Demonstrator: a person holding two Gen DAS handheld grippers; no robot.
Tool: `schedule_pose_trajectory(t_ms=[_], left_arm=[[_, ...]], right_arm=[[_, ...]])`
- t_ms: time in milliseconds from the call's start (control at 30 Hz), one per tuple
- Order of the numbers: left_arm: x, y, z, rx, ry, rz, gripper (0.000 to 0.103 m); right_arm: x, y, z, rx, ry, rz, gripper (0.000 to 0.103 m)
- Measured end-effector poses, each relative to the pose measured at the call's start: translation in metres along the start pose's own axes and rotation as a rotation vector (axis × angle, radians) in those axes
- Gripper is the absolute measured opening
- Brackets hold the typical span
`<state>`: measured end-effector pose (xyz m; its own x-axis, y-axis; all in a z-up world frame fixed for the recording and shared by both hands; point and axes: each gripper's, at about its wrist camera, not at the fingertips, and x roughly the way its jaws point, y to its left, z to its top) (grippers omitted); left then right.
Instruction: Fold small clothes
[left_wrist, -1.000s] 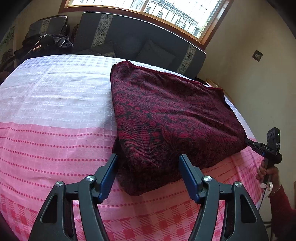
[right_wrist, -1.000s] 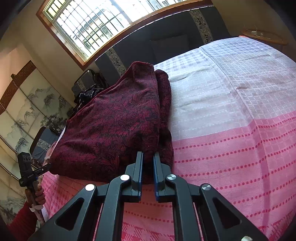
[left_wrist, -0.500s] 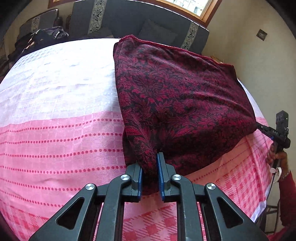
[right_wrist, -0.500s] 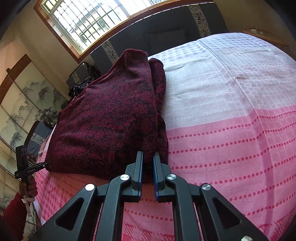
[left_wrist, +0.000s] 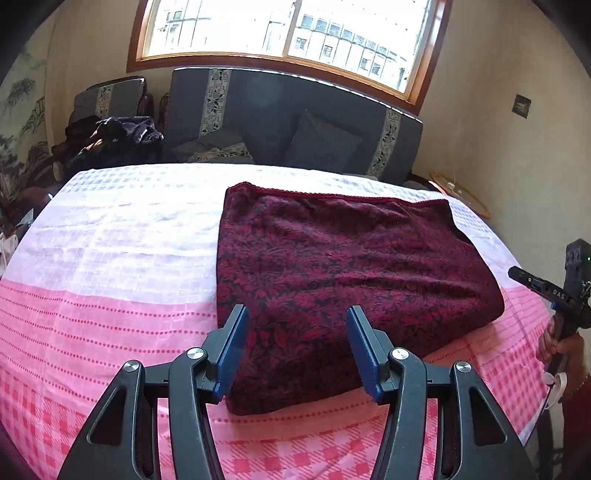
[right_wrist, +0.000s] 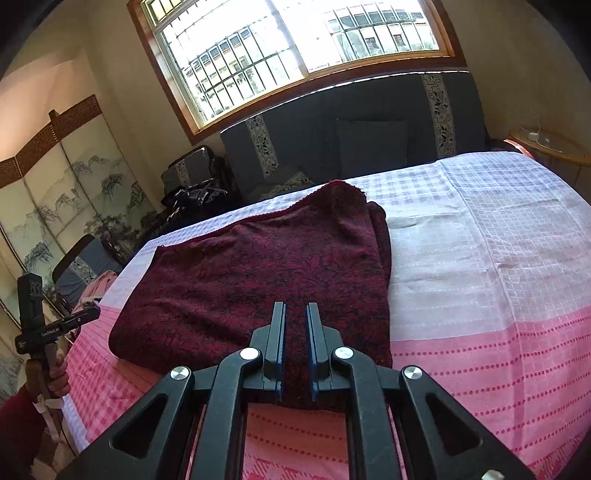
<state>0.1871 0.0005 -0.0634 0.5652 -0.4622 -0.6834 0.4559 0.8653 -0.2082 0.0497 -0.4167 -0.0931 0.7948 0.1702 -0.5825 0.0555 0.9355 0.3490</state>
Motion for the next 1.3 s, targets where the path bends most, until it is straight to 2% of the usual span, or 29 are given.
schedule_pose_trajectory(t_ms=[67,200,267,300,367,400,500,633,700,800,833,867,933,1033,1133,1233,1300], left_arm=[[0.022,-0.02,0.002,0.028,0.029,-0.016,0.055],[0.049,-0.047,0.003,0.02,0.049,-0.071,0.055],[0.063,-0.057,0.002,0.039,0.078,-0.052,0.054],[0.071,-0.059,0.0,0.05,0.103,-0.034,0.051],[0.087,-0.058,-0.006,0.05,0.159,-0.002,0.034],[0.095,-0.055,-0.009,0.037,0.184,0.005,0.031],[0.103,-0.043,-0.014,-0.011,0.19,-0.018,0.029],[0.102,-0.048,-0.013,0.046,0.195,0.005,0.029],[0.094,-0.053,-0.007,0.066,0.179,-0.003,0.029],[0.073,-0.053,0.012,0.067,0.107,0.006,0.03],[0.068,-0.049,0.021,0.061,0.08,0.0,0.033],[0.064,-0.046,0.031,0.055,0.055,-0.002,0.04],[0.062,-0.037,0.049,0.04,0.009,0.041,0.048],[0.074,-0.025,0.074,0.031,-0.019,0.079,0.049],[0.1,-0.01,0.094,0.012,0.006,0.092,0.049],[0.127,0.009,0.101,-0.015,0.034,0.116,0.049],[0.143,0.025,0.102,-0.053,0.05,0.132,0.049]], right_arm=[[0.019,0.026,0.001,-0.056,0.046,0.034,0.011],[0.05,0.076,-0.005,-0.155,0.096,0.099,0.011],[0.066,0.09,-0.009,-0.185,0.125,0.101,0.011],[0.074,0.093,-0.012,-0.19,0.145,0.098,0.011],[0.09,0.095,-0.019,-0.189,0.193,0.087,0.01],[0.097,0.095,-0.023,-0.193,0.215,0.069,0.01],[0.116,0.085,-0.038,-0.175,0.299,0.046,0.009],[0.114,0.067,-0.032,-0.109,0.294,0.126,0.006],[0.103,0.058,-0.02,-0.067,0.264,0.172,0.007],[0.086,0.043,0.009,-0.057,0.193,0.176,0.008],[0.083,0.035,0.022,-0.051,0.176,0.156,0.008],[0.082,0.027,0.035,-0.045,0.161,0.13,0.009],[0.086,0.008,0.063,-0.024,0.138,0.094,0.009],[0.11,-0.019,0.098,0.012,0.163,0.056,0.009],[0.138,-0.043,0.117,0.043,0.194,-0.014,0.009],[0.161,-0.066,0.119,0.077,0.222,-0.102,0.009],[0.172,-0.081,0.112,0.128,0.248,-0.135,0.003]])
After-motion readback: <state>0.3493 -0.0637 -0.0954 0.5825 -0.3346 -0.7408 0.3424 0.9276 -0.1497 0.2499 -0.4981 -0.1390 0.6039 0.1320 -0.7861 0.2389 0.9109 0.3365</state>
